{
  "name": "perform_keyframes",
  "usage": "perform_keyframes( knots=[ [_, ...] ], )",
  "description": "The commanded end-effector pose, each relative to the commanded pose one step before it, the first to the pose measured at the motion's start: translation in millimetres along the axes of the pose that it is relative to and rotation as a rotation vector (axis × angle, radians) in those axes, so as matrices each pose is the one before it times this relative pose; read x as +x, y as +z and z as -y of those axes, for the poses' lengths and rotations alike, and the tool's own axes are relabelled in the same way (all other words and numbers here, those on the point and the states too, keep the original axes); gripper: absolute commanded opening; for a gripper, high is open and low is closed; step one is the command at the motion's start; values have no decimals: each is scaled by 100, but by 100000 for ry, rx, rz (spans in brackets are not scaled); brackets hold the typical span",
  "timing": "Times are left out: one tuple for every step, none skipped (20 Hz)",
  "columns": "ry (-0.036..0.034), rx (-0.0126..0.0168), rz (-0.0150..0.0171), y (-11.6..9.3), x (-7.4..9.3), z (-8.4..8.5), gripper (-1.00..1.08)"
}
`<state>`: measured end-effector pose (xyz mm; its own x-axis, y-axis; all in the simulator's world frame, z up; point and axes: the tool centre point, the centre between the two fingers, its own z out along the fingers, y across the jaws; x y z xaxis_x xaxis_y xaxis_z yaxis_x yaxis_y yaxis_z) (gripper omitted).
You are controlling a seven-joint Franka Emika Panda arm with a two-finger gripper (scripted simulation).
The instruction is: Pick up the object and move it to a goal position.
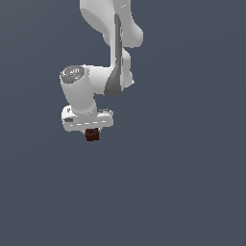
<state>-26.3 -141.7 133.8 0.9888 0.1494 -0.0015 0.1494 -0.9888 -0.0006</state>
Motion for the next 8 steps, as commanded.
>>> perform_keyframes(
  knots=[
    [-85, -26, -150, -972, -786, -548, -100],
    [0, 0, 0, -266, -235, -173, -100],
    [0, 0, 0, -227, -200, -149, -100],
    [0, 0, 0, -188, -164, -123, -100],
    [0, 0, 0, -147, -127, -96, -100],
    [0, 0, 0, -106, -91, -69, -100],
    [0, 0, 0, -64, -55, -42, -100],
    [0, 0, 0, -21, -18, -14, -100]
  ],
)
